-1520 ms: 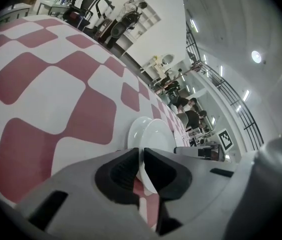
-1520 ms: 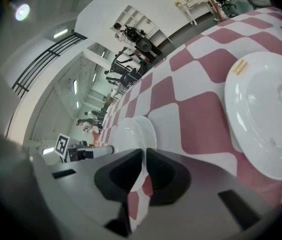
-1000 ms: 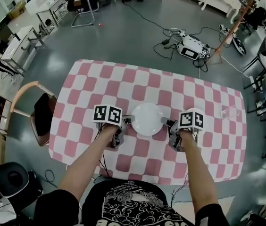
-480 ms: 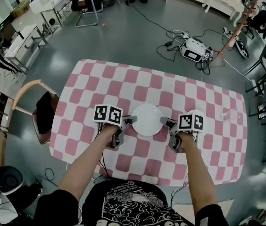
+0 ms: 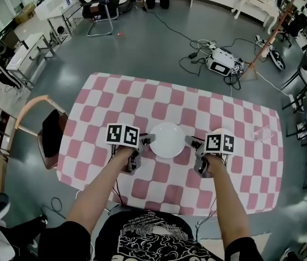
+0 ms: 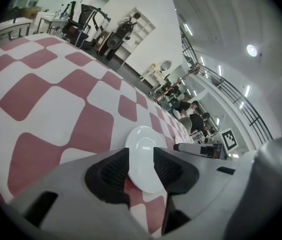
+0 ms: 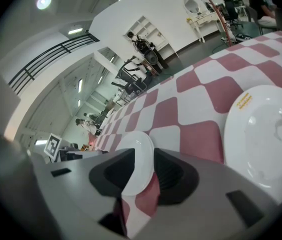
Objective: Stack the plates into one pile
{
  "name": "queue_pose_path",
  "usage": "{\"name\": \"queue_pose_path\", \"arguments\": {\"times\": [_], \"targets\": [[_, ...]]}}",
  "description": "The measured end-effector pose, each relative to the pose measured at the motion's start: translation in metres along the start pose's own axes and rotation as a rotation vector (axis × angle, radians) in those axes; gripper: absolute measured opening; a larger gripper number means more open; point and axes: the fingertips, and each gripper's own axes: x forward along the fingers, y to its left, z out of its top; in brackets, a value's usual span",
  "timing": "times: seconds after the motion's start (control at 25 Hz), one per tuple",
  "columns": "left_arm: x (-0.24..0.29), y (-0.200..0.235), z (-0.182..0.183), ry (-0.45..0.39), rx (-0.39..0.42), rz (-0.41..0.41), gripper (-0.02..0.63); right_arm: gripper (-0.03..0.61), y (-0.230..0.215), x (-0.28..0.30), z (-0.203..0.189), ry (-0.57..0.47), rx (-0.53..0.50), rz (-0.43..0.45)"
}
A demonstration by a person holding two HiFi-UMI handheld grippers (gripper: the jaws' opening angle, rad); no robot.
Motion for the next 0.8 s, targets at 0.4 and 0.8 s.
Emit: {"name": "queue_pose_path", "arguments": {"times": [0.4,0.8], "targets": [[-0.001,-0.045,0.013,-0.095,0.127,0.003,0.156,0.134,0.006,-0.037,0.012,-0.072,-0.094,-0.009],[0.017,-0.104,0.014,-0.147,0.213,-0.043,0.176,0.169,-0.007,-0.091,0.02,-0.169,-0.118,-0.026]]}}
